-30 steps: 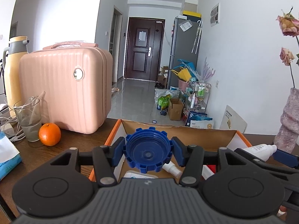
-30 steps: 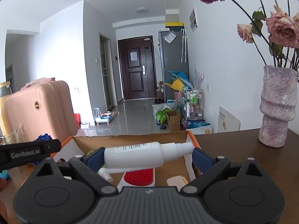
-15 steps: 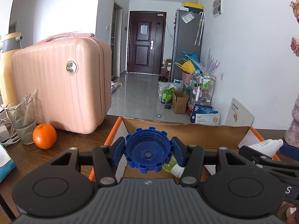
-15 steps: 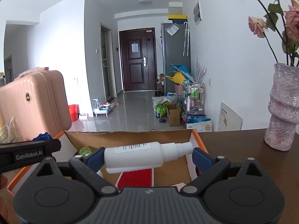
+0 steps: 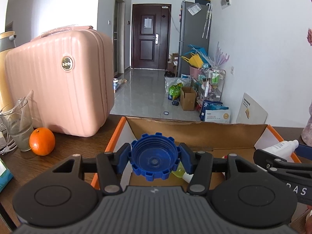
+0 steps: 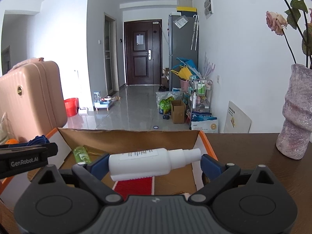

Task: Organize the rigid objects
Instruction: 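Release the blue cap into the box with left tool while right tool drops the spray bottle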

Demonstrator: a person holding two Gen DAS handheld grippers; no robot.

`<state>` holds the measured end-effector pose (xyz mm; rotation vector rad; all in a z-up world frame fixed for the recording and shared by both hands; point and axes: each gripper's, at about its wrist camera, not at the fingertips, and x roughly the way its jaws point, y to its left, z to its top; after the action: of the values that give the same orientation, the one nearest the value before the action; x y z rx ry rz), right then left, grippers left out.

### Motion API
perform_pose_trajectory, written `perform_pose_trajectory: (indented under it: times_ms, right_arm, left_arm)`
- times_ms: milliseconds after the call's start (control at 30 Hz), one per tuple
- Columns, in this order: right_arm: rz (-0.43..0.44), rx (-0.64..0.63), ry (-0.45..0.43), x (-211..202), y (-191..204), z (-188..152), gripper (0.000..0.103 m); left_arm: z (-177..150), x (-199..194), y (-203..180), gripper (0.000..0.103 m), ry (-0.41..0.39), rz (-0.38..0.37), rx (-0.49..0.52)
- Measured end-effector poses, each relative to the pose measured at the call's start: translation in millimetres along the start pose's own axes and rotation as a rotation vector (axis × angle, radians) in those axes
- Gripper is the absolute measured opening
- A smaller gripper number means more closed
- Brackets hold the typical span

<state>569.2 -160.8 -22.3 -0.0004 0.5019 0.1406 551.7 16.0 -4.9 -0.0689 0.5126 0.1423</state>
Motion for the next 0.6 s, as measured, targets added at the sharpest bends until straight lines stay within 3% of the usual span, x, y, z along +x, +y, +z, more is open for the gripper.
perform_pose_trajectory:
  times_ms: [167,300,400,600]
  right_arm:
    - [-0.006,0.004,0.028,4,0,4,0.098]
    - [-0.016,0.004,0.044,7,-3,5,0.101]
    - [-0.024,0.017,0.038,6,-4,7,0.103]
    - [-0.023,0.01,0.042,4,-4,6,0.103]
  left_arm:
    - [-1,1,0,0.057,0.0,0.003,0.009]
    - [1,-5,4,0.093,-0.038,0.043,0.002]
    - [3,-8,7,0.101,-0.06,0.058,0.006]
    - [5,-7,9,0.103,-0.054,0.065,0.0]
